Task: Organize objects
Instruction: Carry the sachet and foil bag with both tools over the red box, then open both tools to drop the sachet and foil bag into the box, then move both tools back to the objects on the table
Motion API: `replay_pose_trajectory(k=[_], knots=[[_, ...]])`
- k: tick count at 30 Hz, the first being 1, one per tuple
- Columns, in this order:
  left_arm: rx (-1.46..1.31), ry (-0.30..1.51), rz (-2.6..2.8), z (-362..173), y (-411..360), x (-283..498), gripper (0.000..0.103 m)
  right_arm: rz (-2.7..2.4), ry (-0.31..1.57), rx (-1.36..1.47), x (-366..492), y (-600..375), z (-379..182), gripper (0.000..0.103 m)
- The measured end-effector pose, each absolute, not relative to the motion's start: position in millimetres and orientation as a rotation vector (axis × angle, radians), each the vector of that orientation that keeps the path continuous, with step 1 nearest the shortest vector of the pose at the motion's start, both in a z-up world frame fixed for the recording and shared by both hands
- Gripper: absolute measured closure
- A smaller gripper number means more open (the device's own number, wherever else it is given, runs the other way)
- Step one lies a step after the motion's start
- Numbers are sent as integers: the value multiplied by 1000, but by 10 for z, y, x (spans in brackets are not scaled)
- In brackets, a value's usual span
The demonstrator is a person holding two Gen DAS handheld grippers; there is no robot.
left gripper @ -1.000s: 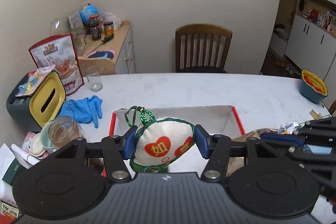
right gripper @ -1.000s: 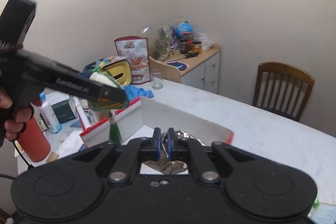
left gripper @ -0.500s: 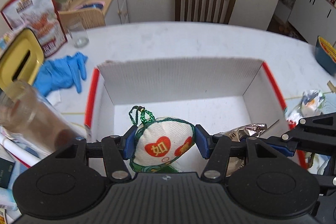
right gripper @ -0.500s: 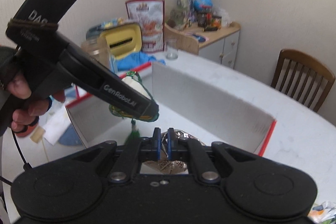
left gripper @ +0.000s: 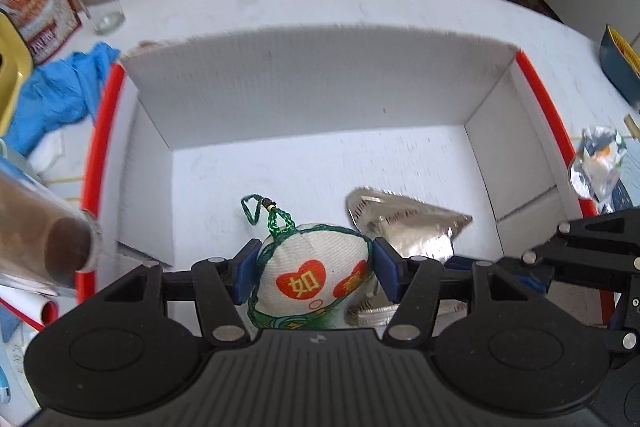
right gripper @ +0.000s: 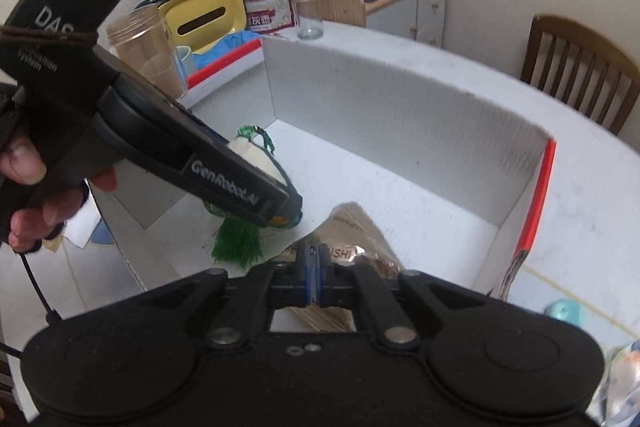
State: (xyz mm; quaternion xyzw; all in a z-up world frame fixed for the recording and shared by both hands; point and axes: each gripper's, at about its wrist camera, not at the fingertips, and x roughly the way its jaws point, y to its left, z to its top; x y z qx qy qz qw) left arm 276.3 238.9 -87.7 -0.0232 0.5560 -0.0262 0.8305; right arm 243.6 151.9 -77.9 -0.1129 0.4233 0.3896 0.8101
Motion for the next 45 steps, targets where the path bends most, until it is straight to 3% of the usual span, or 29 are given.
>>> replay_pose_trajectory(k=[2,8,14,36,45], knots=[[-44,1200,-63,-918,2382,2785,42,825,915,-236,2447,1519,-785,88],[-31,1218,-63,-956,2368,2784,31,823,937,-230,2441,1471,-789,75],[-18,1199,-67,-884,2335,2725,30,828,909,-224,2364,1422,-691,66],[-31,891,-20,-110,1985,2003,30,816,753,-207,1931,778,-152,49],[31,785,-55,70,1489,1674,23,819,720,-146,1737,272,-16,35]])
